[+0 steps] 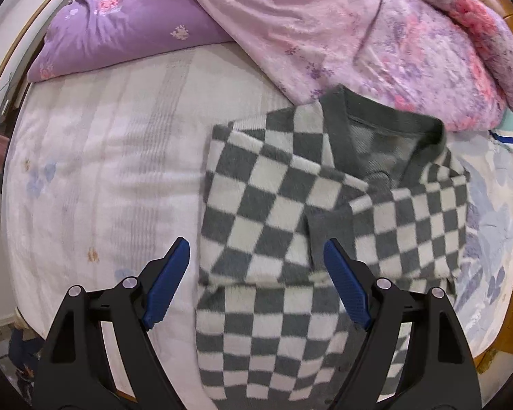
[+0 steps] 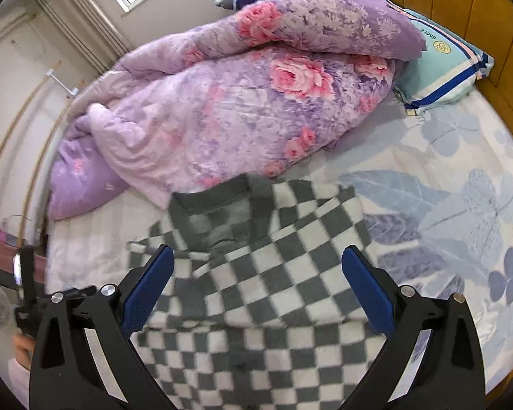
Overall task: Fold large clothes
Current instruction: 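Move both grippers to the ribbed grey hem of the cardigan, then close the left gripper on the hem while the right gripper closes on it too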
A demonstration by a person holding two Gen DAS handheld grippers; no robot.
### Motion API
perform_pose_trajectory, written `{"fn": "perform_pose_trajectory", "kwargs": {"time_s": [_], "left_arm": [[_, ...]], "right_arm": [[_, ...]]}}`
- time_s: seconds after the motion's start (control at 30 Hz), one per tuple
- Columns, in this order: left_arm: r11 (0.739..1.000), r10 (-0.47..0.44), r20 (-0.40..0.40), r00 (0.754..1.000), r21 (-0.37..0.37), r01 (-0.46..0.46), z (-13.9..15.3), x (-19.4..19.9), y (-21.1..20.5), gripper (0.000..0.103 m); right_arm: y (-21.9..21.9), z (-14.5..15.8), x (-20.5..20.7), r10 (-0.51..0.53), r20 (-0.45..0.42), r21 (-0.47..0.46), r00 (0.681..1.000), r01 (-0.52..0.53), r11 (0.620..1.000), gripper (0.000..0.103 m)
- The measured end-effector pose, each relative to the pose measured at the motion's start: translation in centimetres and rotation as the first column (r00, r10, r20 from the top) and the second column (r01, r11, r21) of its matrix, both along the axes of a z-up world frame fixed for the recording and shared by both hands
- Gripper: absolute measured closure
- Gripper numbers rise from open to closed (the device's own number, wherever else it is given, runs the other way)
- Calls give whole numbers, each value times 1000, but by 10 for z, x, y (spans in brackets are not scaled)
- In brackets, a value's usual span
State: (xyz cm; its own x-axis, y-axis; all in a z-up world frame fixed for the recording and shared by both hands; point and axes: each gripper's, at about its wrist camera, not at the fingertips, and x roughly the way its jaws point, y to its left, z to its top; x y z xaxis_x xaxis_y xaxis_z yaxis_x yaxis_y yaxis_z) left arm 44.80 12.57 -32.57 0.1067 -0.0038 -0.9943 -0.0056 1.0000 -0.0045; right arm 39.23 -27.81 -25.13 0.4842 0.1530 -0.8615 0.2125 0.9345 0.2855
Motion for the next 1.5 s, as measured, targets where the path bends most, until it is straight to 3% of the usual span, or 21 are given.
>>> {"fn": "perform_pose_trajectory", "kwargs": {"time_s": [0.13, 0.27, 0.53, 0.63, 0.7, 0.83, 0.93, 1.03, 1.1, 1.17, 1.27, 1.33, 1.4, 1.5], "left_arm": [[998, -33, -30, 999, 46, 35, -29, 40, 6, 22], [1000, -17, -66, 998, 21, 19, -61, 74, 20, 22], [995, 42, -163, 986, -88, -57, -147, 127, 46, 22], [997, 64, -215, 975, -30, -72, -179, 140, 56, 22], [997, 69, -224, 972, -29, -77, -191, 145, 61, 14], [985, 93, -284, 954, -113, -130, -222, 148, 76, 14], [981, 84, -267, 960, -149, -127, -223, 146, 83, 14], [989, 44, -232, 972, -131, -76, -217, 144, 78, 34], [993, -10, -201, 979, -117, -14, -207, 143, 63, 65], [997, -37, -191, 981, -67, 24, -202, 142, 51, 71], [999, -26, -169, 985, -40, 20, -201, 138, 49, 75], [999, 29, -158, 987, -39, -36, -195, 134, 54, 78], [998, 51, -140, 989, -13, -53, -185, 129, 55, 79], [998, 67, -96, 993, 16, -66, -166, 118, 58, 80]], "right_arm": [[-9, -29, 31, 68, -32, -76, 997, -70, 995, 8], [-23, -62, 54, 89, -79, -155, 993, -100, 983, 8], [-61, -134, 83, 60, -170, -80, 984, -74, 994, 8], [-68, -152, 93, 75, -191, -80, 979, -91, 993, 8], [-73, -164, 100, 86, -208, -81, 974, -105, 991, 8], [-82, -190, 116, 102, -232, -94, 967, -127, 987, 8], [-90, -209, 131, 107, -247, -71, 963, -128, 989, 8], [-93, -227, 143, 110, -259, -54, 960, -129, 990, 9], [-91, -246, 152, 130, -289, -45, 948, -149, 988, 9], [-86, -267, 156, 142, -355, -40, 924, -166, 985, 19], [-73, -269, 154, 143, -355, -101, 924, -190, 977, 33], [-71, -262, 152, 110, -364, -90, 925, -153, 984, 63], [-68, -250, 147, 124, -358, -98, 926, -169, 981, 73], [-63, -228, 134, 117, -325, -135, 939, -169, 976, 78]]}}
